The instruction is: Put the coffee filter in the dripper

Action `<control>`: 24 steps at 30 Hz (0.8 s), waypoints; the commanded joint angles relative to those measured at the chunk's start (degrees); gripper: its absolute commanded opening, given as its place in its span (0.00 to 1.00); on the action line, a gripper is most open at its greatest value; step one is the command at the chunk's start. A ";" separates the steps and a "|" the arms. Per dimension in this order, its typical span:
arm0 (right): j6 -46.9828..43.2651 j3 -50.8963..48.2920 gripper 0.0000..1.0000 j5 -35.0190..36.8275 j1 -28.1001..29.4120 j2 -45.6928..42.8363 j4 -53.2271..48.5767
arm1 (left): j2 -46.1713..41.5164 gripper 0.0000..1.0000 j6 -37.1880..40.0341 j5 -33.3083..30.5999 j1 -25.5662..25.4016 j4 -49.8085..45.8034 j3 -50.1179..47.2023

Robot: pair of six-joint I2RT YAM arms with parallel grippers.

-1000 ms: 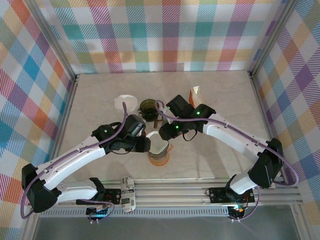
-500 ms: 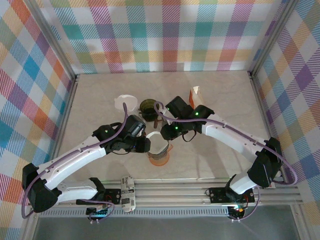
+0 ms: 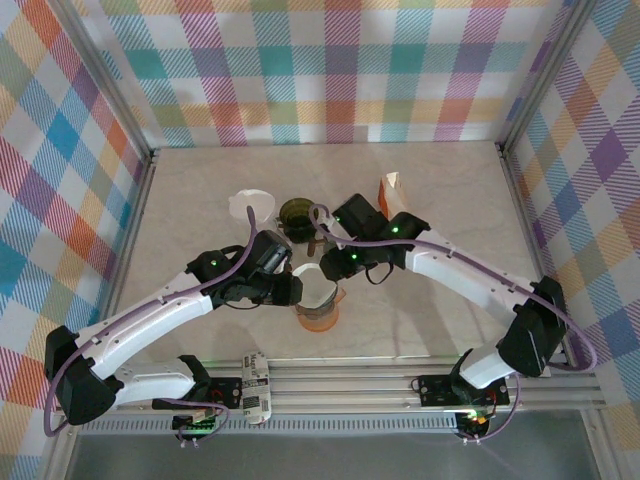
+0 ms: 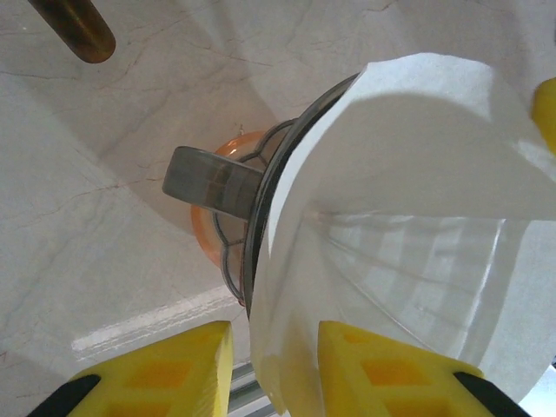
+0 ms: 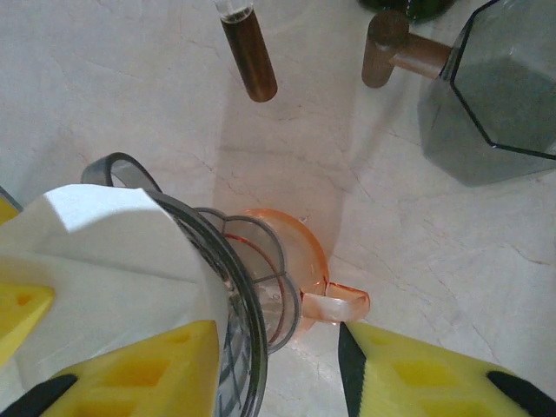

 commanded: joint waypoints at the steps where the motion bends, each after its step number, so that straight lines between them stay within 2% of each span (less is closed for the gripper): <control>1: -0.03 -0.73 0.41 -0.64 0.35 -2.20 1.63 | 0.06 0.33 -0.32 0.80 0.88 0.65 -0.64; 4: 0.26 -1.91 0.41 -1.79 0.52 -2.39 2.60 | 0.03 0.33 -0.44 0.74 0.94 0.68 -0.70; 17: 0.56 -4.17 0.22 -2.23 1.52 -1.66 2.43 | 0.37 0.33 -0.57 1.12 0.87 1.03 -0.75; 22: 0.66 -4.17 0.22 -1.55 1.61 -1.21 2.42 | 0.27 0.33 -0.69 1.09 0.90 1.03 -0.88; 24: 0.93 -3.83 0.27 -0.81 1.68 -1.59 2.20 | 0.01 0.33 -0.74 1.10 0.91 1.12 -0.84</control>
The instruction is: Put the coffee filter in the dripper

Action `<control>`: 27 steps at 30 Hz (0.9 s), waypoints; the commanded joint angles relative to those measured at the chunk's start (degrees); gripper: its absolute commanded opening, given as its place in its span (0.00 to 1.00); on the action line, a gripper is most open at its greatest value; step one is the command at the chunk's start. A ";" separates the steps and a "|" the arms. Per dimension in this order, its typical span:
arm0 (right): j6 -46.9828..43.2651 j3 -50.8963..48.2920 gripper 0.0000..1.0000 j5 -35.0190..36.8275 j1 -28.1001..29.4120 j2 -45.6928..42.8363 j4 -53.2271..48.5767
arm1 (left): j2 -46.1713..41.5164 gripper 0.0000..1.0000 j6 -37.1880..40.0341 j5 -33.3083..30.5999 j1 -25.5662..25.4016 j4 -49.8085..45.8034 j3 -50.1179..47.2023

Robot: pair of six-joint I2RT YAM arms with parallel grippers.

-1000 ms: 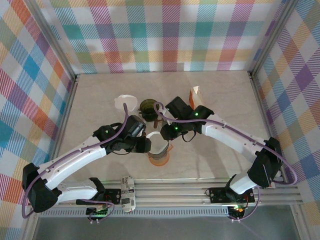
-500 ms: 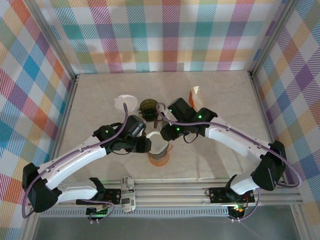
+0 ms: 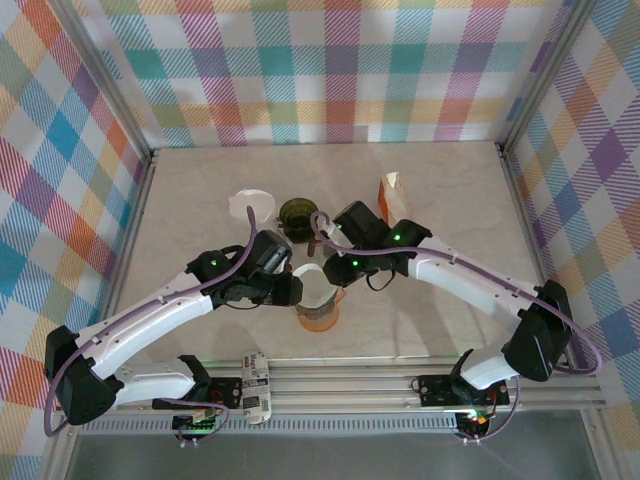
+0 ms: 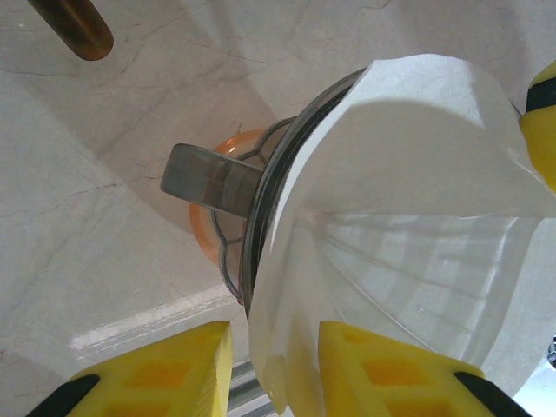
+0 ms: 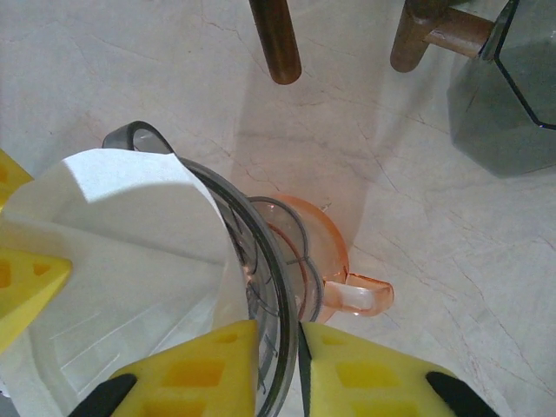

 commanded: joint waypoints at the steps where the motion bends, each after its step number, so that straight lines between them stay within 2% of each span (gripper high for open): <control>1: 0.79 -0.02 0.31 1.09 0.51 -0.49 0.03 | -0.13 0.33 -0.82 0.95 0.79 1.06 -0.70; 5: 1.23 0.51 0.57 2.38 0.50 -2.72 0.55 | -0.06 0.33 -0.77 1.04 0.76 0.97 -0.78; 10: 1.91 -0.24 0.62 0.42 0.59 -2.34 1.01 | -0.23 0.33 -0.91 1.08 0.88 1.23 -1.01; 17: 2.83 -2.84 0.63 0.29 0.58 -2.44 3.04 | -0.28 0.33 -0.90 1.21 0.87 1.30 -1.11; 22: 2.73 -2.62 0.46 -0.07 0.59 -1.02 2.17 | -0.18 0.33 -0.90 1.21 0.85 1.49 -1.24; 27: 2.65 -3.07 0.46 0.48 0.67 -0.35 2.25 | -0.27 0.33 -1.15 1.39 0.88 1.93 -1.72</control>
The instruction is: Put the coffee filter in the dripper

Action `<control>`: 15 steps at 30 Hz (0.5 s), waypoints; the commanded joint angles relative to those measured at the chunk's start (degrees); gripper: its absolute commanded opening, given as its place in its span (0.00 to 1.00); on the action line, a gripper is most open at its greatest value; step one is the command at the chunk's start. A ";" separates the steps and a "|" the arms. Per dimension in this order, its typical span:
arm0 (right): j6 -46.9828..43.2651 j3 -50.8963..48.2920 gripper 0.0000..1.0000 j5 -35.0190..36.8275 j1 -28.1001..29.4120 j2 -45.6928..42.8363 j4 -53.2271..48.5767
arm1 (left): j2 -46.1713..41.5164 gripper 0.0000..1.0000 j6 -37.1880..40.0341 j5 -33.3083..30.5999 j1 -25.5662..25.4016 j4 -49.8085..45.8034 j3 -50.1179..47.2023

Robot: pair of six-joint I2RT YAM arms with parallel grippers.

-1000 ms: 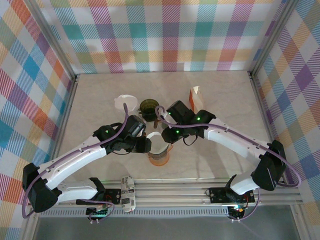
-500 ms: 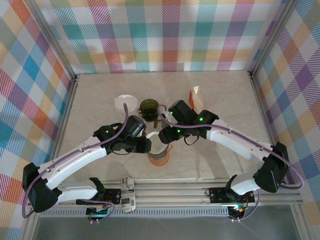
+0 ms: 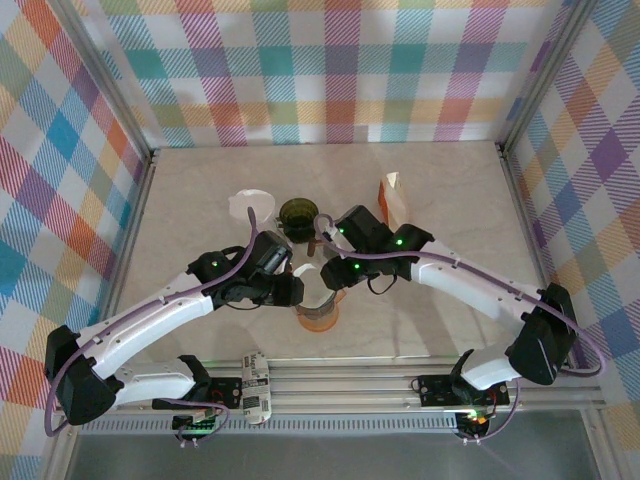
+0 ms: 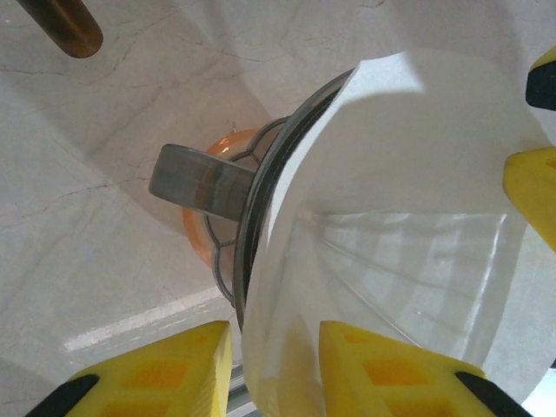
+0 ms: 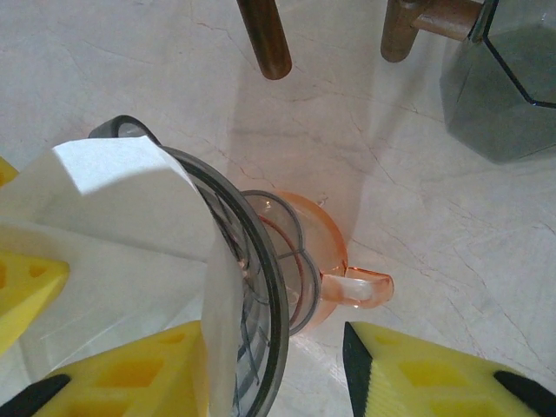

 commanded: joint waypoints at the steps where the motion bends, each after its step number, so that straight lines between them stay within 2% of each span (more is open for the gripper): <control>1: 0.13 -0.56 0.47 -0.22 0.30 1.19 0.58 | -0.34 0.33 -0.86 0.70 0.84 0.68 -0.84; 9: 0.18 -0.56 0.46 1.09 0.65 1.83 0.08 | -3.21 0.34 -1.62 0.18 0.90 1.82 -1.18; 15: 0.19 -0.45 0.46 1.29 0.73 1.74 0.11 | -7.93 0.54 -2.38 -0.53 2.60 4.66 -3.03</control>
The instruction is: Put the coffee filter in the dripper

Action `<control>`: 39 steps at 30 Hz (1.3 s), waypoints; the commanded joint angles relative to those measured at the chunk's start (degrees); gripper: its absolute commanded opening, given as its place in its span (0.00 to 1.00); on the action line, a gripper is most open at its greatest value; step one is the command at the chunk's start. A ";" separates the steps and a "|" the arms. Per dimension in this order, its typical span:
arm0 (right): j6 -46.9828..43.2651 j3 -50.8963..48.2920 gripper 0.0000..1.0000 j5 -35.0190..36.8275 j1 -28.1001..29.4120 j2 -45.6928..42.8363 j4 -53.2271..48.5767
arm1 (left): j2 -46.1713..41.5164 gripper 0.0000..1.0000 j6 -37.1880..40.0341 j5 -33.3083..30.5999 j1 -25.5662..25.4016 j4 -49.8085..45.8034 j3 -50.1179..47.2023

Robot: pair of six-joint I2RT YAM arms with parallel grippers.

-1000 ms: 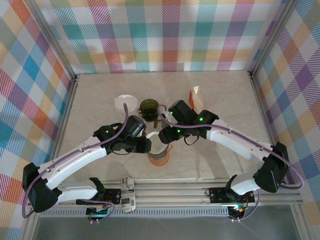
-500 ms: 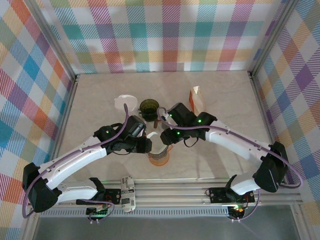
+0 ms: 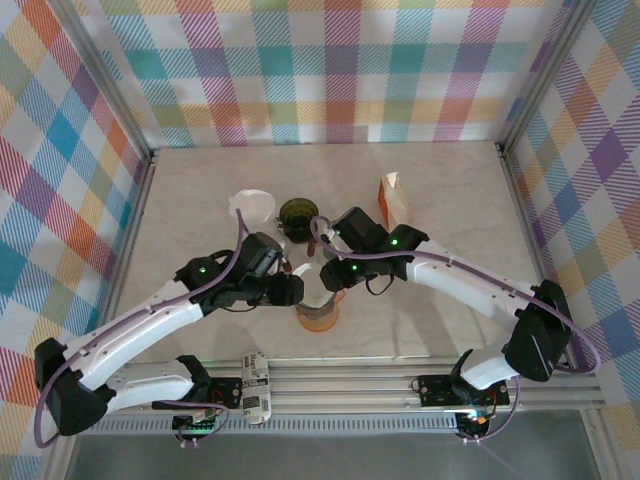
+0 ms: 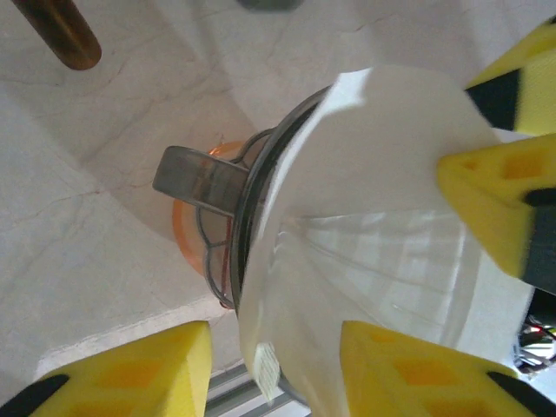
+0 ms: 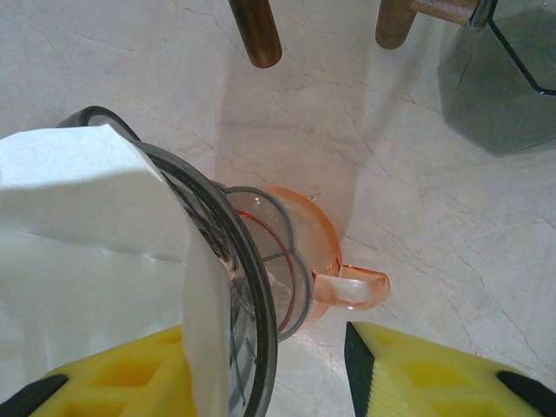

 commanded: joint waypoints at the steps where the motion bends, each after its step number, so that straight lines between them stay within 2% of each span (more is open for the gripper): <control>1: 0.14 -0.40 0.46 0.46 0.38 0.47 0.10 | -1.51 0.55 -0.65 -0.51 1.85 1.97 -1.30; 6: 0.23 -0.32 0.46 0.46 0.35 0.43 0.12 | -0.73 0.49 -1.10 0.67 3.80 2.34 -2.88; 13: 0.53 -0.34 0.47 0.48 0.39 0.48 0.17 | -0.81 0.31 -1.06 2.02 3.99 2.99 -3.74; 16: 0.76 0.09 0.55 -0.39 0.39 0.82 0.75 | -0.85 0.29 -1.08 2.57 3.99 3.18 -4.02; 19: 0.29 1.43 0.64 -1.63 0.57 1.90 0.82 | -0.77 0.29 -1.09 2.74 4.01 3.34 -4.18; 23: -1.41 4.20 0.70 -0.97 1.78 4.99 -1.27 | -0.64 0.29 -1.08 2.76 3.99 3.27 -4.13; 39: -1.37 3.13 0.73 1.36 3.32 10.77 -0.10 | -0.47 0.30 -1.51 2.94 3.99 3.89 -4.98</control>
